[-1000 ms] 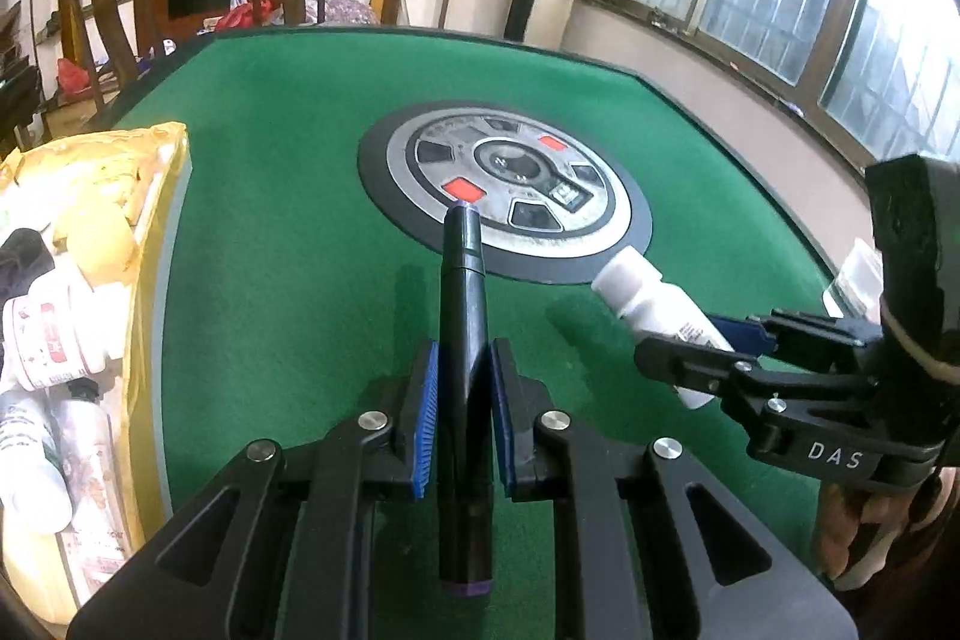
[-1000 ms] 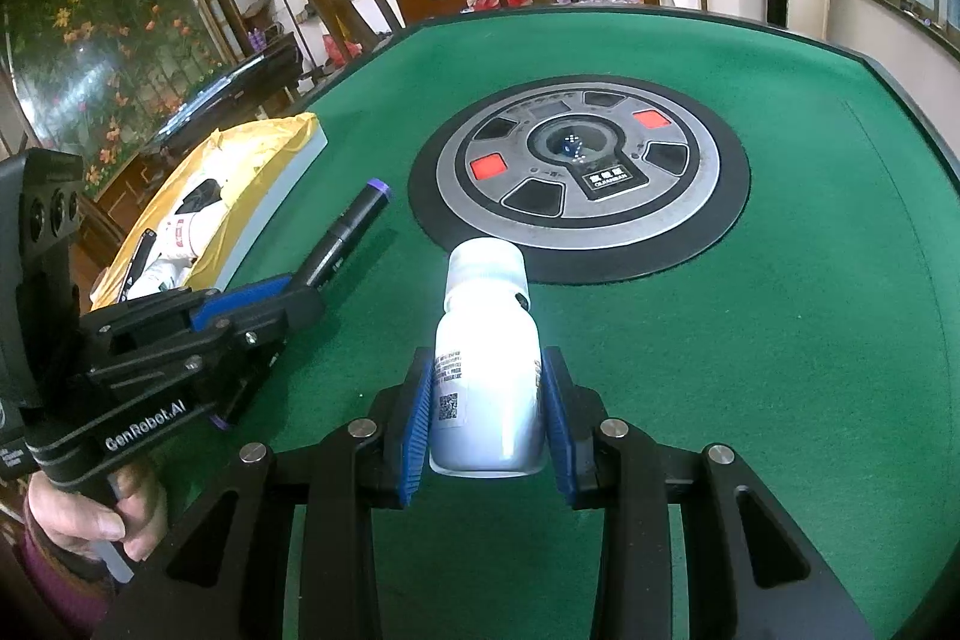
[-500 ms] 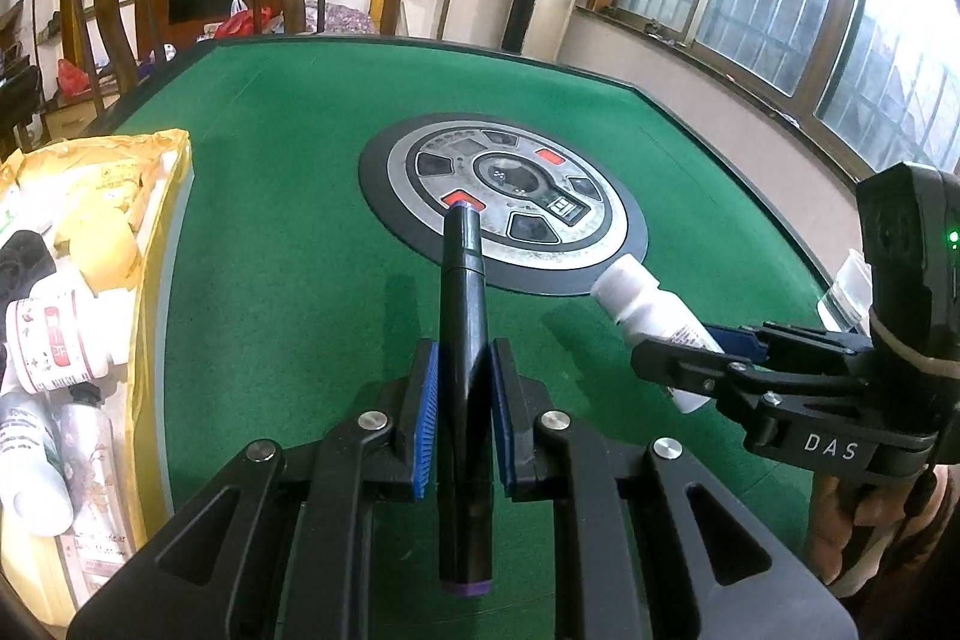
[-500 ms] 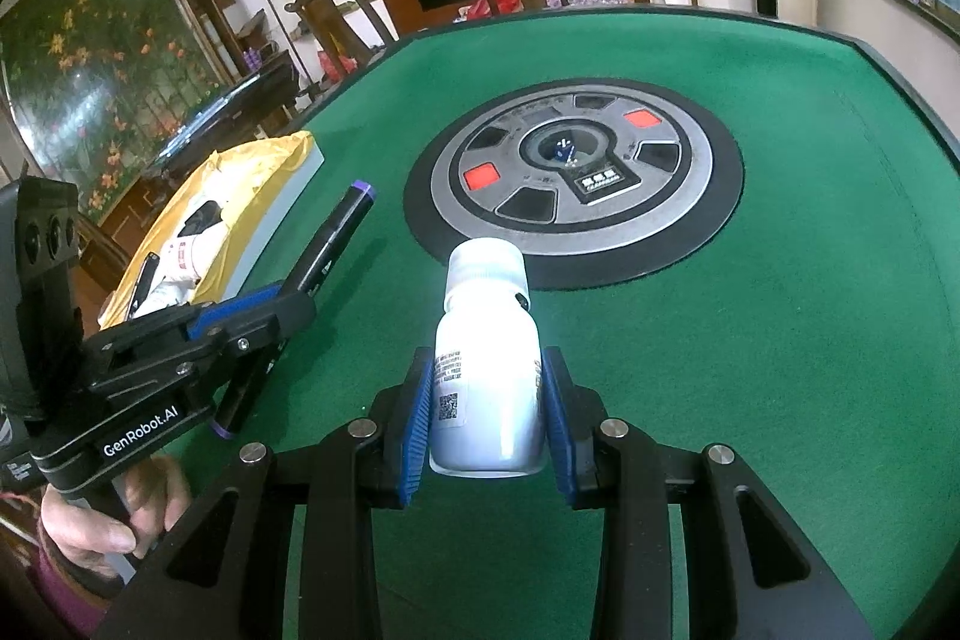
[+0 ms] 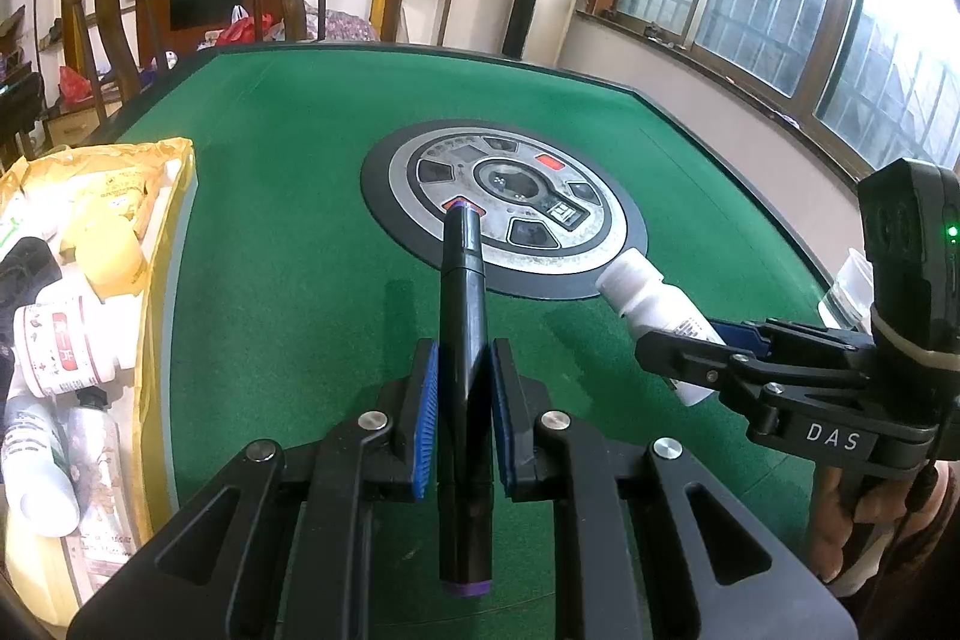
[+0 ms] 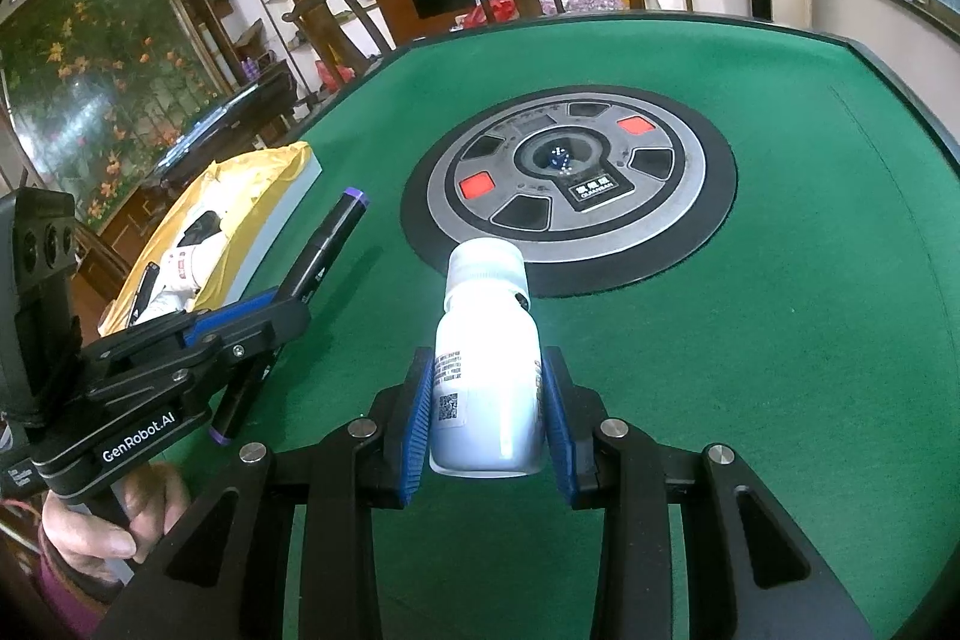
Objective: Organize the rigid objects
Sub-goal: 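Lift the marker with the left tool while the right tool lifts the white bottle, then carry the marker in the left tool while the right tool carries the bottle over the tray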
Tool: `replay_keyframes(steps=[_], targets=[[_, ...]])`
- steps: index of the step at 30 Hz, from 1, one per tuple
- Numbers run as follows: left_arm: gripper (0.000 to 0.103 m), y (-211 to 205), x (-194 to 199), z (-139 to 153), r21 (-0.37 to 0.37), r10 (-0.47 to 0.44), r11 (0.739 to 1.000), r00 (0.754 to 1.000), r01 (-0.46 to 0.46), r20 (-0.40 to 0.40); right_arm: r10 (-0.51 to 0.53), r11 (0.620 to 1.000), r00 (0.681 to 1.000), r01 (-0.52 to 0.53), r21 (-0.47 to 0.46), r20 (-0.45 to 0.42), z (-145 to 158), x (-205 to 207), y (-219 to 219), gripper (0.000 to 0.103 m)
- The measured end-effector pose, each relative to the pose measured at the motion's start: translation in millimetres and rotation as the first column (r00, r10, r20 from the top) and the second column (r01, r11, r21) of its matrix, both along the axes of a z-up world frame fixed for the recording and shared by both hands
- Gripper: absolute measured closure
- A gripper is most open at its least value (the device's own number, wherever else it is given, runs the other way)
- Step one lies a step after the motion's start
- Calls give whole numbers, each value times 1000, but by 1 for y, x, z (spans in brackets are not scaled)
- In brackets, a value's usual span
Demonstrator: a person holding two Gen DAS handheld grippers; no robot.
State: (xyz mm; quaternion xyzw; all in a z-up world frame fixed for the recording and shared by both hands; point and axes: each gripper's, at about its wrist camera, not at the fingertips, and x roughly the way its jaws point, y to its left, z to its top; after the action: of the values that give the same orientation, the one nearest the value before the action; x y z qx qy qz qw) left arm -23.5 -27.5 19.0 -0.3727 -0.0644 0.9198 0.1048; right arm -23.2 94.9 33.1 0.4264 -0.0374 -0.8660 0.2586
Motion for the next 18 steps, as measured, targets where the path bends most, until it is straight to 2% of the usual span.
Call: replay_keyframes(steps=[6,10,18], targets=[[89,2,4,6,1,-4,1000,1000,4,-24,-21,1000,1000,21,18,-13,2,0,0,73],[89,-2,6,9,22,-10,1000,1000,10,-28,-25,999,999,25,-32,24,3,-1,-1,73],[89,-22,28,33,55,9,998,997,-5,-70,-11,996,999,14,-83,34,17,6,-21,73]])
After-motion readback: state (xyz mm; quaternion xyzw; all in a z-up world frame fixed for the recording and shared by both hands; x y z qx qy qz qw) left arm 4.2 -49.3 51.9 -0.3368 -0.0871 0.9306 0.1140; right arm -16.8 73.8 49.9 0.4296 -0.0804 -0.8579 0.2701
